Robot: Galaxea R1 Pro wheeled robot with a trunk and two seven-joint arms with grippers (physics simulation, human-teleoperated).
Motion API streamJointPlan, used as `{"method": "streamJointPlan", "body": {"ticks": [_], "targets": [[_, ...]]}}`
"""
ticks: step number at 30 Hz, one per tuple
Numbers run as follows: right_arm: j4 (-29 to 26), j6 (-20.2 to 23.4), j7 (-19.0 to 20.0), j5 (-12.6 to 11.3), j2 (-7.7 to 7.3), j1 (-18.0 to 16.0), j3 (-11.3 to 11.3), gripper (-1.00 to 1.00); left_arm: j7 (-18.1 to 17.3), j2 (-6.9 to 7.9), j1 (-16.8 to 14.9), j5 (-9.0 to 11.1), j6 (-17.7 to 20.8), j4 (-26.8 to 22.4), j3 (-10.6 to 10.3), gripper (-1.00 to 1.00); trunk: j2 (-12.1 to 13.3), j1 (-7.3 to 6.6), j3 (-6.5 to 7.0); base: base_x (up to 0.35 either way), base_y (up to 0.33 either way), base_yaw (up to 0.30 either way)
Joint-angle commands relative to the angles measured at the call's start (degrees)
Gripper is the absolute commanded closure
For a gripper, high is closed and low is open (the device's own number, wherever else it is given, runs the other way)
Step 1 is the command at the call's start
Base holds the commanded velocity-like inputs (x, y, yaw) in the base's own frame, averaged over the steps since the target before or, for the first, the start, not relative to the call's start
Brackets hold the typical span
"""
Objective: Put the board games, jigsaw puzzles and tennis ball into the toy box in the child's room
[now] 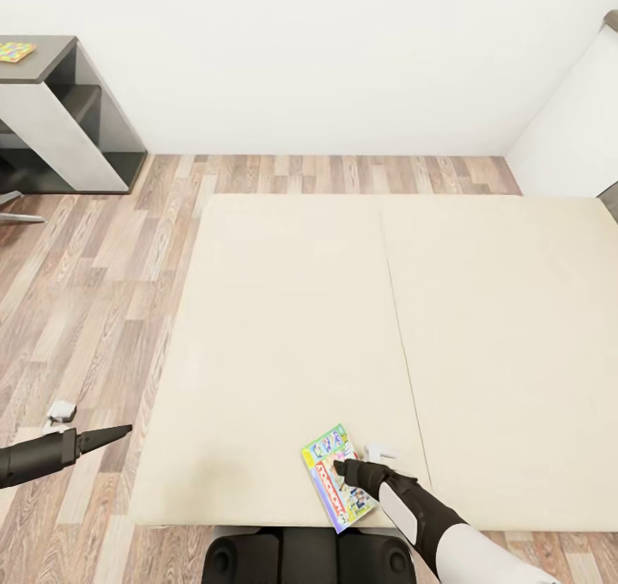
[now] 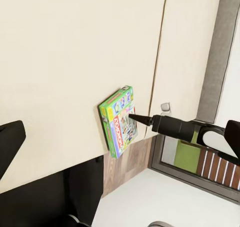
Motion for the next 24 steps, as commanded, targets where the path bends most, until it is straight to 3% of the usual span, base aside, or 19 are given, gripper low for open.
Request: {"method": "streamJointPlan", "body": {"ticks": [1, 24], "targets": [[-0.06, 0.07, 0.0, -0.21, -0.07, -0.04, 0.19, -1.0, -0.45, -0.01, -0.04, -0.49, 0.59, -0.04, 0.08, -1.0, -0.09, 0.03, -0.06, 0.0, 0.0, 0.0], [0.12, -0.22, 0.06, -0.21, -0.06, -0.03, 0.46, -1.0, -0.45, 0.05, -0.04, -0.55, 0.59, 0.0, 0.22, -1.0, -0.09, 0.03, -0.19, 0.0, 0.0, 0.0]]}}
